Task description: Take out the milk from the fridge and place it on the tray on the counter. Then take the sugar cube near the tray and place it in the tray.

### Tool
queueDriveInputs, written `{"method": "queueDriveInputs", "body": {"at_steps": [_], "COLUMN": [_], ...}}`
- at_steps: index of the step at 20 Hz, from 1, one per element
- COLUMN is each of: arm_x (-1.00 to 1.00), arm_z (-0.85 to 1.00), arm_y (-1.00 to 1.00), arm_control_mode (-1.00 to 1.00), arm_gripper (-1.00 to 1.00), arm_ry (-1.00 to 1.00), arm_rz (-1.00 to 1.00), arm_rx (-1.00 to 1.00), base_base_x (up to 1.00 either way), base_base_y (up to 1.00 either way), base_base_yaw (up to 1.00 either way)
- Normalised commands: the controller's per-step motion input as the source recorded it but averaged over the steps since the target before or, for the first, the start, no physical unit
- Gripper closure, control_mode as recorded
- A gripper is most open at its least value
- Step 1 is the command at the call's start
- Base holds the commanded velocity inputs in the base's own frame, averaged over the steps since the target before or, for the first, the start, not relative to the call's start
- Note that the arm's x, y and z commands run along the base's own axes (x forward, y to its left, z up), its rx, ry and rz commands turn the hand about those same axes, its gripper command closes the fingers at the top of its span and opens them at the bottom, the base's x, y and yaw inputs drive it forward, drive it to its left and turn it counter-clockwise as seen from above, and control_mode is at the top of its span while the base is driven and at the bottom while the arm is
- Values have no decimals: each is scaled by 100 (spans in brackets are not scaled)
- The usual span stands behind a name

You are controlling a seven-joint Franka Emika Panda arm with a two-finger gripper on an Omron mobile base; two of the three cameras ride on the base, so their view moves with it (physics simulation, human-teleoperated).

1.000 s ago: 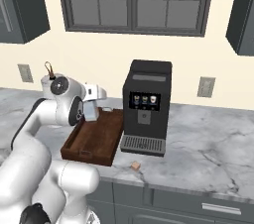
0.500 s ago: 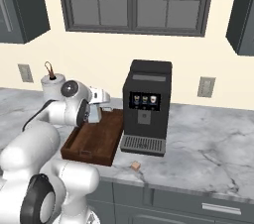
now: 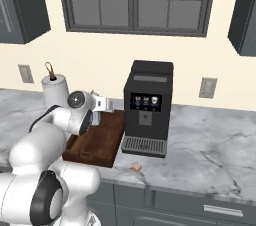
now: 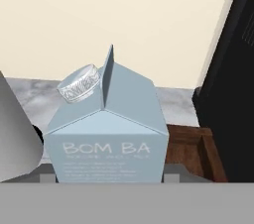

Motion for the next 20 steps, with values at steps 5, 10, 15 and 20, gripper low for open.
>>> {"method": "queueDriveInputs", "body": {"at_steps": [5, 10, 15, 20], "arm_x": [22, 22, 14, 1], "arm_z": [0, -1, -10, -22], "arm_y": [19, 11, 3, 0], "arm_control_mode": [-100, -100, -100, -100], "arm_gripper": [100, 100, 100, 100], "arm_ry": [0, 2, -1, -1], "arm_rz": [-2, -1, 0, 0], "arm_rx": [0, 0, 0, 0], "base_base_x": [0, 0, 0, 0], "base_base_y": [0, 0, 0, 0], "base_base_yaw": [0, 0, 0, 0]}}
